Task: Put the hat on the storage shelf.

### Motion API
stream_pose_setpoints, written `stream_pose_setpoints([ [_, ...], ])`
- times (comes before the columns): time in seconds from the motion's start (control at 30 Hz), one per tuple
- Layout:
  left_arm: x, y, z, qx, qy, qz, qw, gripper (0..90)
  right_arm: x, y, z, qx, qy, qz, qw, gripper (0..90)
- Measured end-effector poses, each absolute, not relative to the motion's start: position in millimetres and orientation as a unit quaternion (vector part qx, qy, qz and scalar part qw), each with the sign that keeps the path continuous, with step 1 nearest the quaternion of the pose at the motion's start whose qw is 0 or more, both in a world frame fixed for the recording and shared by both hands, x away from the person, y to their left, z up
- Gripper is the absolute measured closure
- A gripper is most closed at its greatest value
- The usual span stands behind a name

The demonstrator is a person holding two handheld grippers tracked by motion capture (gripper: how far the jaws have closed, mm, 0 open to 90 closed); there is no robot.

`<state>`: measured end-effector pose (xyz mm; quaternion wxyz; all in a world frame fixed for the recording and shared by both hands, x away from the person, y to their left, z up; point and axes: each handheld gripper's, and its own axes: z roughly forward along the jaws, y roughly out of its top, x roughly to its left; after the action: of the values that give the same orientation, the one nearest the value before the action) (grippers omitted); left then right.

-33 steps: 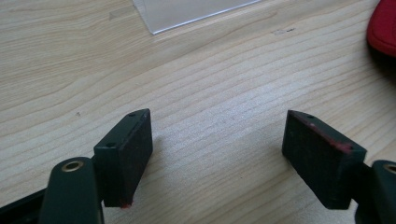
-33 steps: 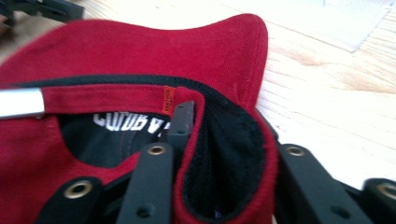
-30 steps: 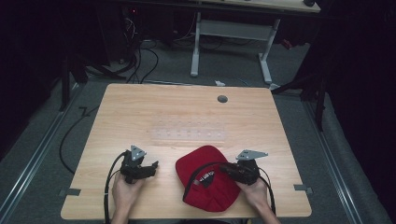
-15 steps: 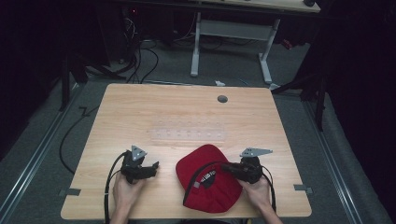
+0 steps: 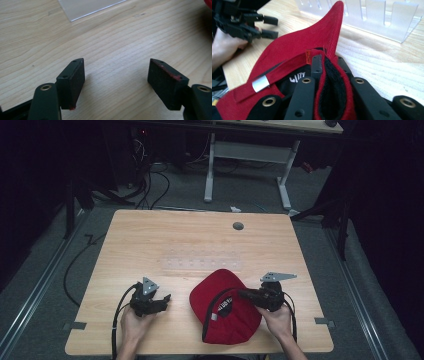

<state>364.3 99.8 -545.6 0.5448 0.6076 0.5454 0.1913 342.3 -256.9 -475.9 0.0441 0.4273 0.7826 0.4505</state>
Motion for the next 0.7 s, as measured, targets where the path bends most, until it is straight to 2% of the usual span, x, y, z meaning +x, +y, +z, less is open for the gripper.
stream_pose_setpoints([
  [0.7, 324.6, 64.2, -510.9, 0.640, 0.454, 0.177, 0.594, 24.3, 360.8, -255.7, -436.7, 0.432, 0.774, 0.461, 0.054, 81.4],
])
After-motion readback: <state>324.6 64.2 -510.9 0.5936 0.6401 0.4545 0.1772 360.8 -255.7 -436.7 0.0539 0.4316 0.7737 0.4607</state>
